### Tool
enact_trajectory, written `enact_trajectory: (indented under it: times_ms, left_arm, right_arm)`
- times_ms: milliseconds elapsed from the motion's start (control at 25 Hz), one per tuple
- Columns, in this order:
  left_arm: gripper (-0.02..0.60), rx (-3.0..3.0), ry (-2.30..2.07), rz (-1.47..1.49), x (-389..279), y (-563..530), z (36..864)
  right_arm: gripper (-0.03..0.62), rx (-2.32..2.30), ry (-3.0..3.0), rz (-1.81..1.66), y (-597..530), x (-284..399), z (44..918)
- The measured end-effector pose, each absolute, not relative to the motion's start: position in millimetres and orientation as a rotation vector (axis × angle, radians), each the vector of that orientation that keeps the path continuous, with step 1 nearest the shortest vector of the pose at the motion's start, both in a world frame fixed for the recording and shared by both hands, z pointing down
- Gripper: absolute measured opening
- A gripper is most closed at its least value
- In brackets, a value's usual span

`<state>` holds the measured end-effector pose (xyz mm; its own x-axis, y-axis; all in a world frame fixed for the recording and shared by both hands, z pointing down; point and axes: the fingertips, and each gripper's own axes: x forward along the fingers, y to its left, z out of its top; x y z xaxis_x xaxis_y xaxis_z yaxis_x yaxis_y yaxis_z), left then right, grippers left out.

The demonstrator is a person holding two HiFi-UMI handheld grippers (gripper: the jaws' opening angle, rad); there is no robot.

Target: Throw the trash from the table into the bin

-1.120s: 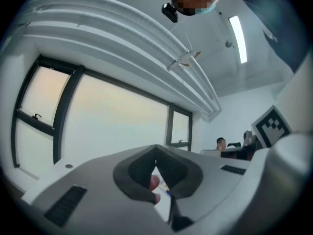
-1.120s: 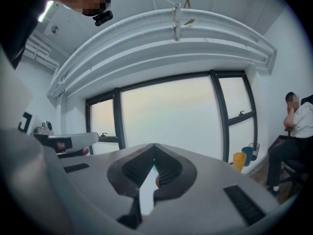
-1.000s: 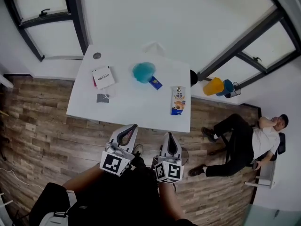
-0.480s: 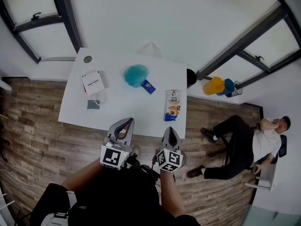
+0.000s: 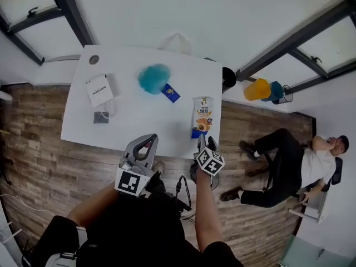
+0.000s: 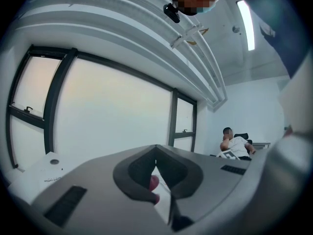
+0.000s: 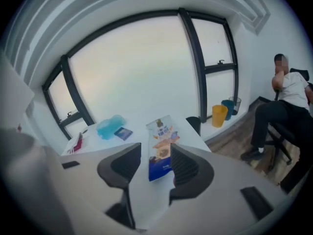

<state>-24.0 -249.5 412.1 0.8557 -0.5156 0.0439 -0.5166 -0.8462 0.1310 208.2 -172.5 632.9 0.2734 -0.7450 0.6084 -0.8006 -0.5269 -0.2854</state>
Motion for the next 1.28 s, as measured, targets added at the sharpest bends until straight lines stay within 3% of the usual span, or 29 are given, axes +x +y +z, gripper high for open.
enact_trajectory:
  times_ms: [520,640,720,1280]
  left_arm:
    - [-0.003,2.85,-0.794,0.106,-21.2,-244.9,439.6]
    - [-0.003,2.851,-0.78,0.131,-23.4,-238.6,441.5]
    - [-0.003,2.846,-0.776,0.145,-25.0,-239.1,442.8]
    - [-0.003,2.92,-0.755,0.109,-51.8,-236.9,437.5]
  right_arm:
    - [0.187,2.342,-1.329,1.411,-197.7,249.1,717.3]
    - [0.047,2.306,-1.305,1.353,-193.0,246.4,719.7]
    - [0.006,2.273,-1.329,1.3,-197.7,242.3,716.9]
    - [0.005,2.411,-1.573,0.889,-191.1,172.2,618.2]
